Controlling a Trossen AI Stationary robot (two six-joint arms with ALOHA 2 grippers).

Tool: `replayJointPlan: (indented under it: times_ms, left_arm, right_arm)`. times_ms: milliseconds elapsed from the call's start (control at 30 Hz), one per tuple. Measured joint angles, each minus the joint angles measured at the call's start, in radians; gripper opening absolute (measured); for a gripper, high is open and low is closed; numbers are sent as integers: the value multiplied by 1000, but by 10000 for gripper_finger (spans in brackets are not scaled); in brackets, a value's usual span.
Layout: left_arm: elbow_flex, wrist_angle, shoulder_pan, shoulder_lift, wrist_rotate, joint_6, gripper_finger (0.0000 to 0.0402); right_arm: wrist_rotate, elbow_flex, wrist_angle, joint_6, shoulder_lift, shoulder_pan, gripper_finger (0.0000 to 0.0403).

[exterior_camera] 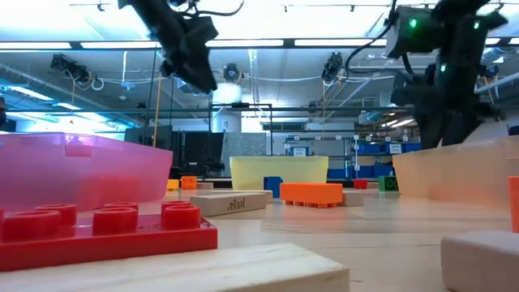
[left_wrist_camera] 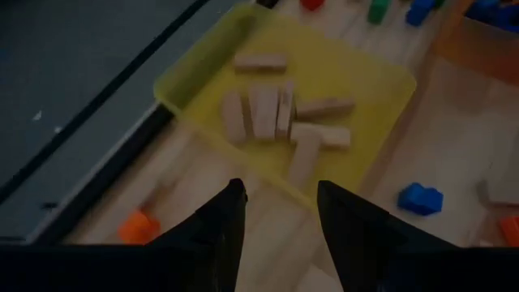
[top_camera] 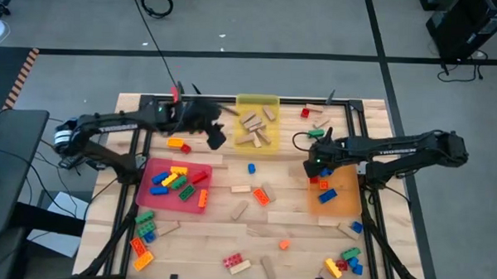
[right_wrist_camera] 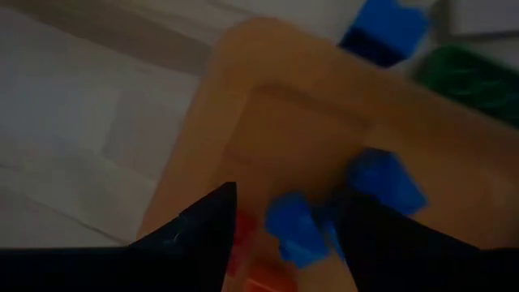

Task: Sort blocks by size
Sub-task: Put the 3 stud yellow game piece into the pink bin

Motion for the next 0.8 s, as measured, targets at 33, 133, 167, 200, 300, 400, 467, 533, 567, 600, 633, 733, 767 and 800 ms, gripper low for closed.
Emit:
replayJointPlan:
  times_ms: [33,133,167,200,300,400,467,533,567,600,633,733,767,800]
  left_arm:
    - [-43,23,-25,-29,-16,-26,163]
    - [-172,105,-104,-120,-35,-90,163]
    - [-209,121,-127,-150,-35,-102,163]
    - [-238,125,-149,-179,-37,-115,163]
    - [-302,127,-211,-254,-45,-120,163]
    - [-328,108,-256,-309,-46,-120,163]
    - [-332,80,-276,-335,-50,-120,163]
    - [-332,58,-291,-355,-50,-118,163]
    - [-332,43,-300,-361,-50,-116,163]
    - [-332,30,-306,-370,-49,-116,163]
    - [-332,20,-312,-375,-49,-117,163]
    - [-332,11,-331,-381,-44,-119,163]
    - [-332,10,-337,-381,-44,-119,163]
    - [-332,10,-343,-381,-42,-119,163]
  right_arm:
    - [18,28,-49,4,0,12,212]
    - [72,144,-239,42,0,61,211]
    - [83,192,-298,66,0,81,210]
    - [89,241,-353,97,0,104,210]
    - [88,376,-478,207,2,183,210]
    - [79,497,-596,363,40,293,210]
    - [51,566,-658,477,92,374,210]
    - [20,609,-643,553,146,452,210]
    - [3,626,-639,593,178,488,210]
    - [-19,644,-639,634,209,519,210]
    - [-46,663,-639,674,246,550,210]
    - [-144,694,-646,783,340,634,210]
    - [-176,701,-636,804,365,659,210]
    - [-205,706,-622,816,390,685,211]
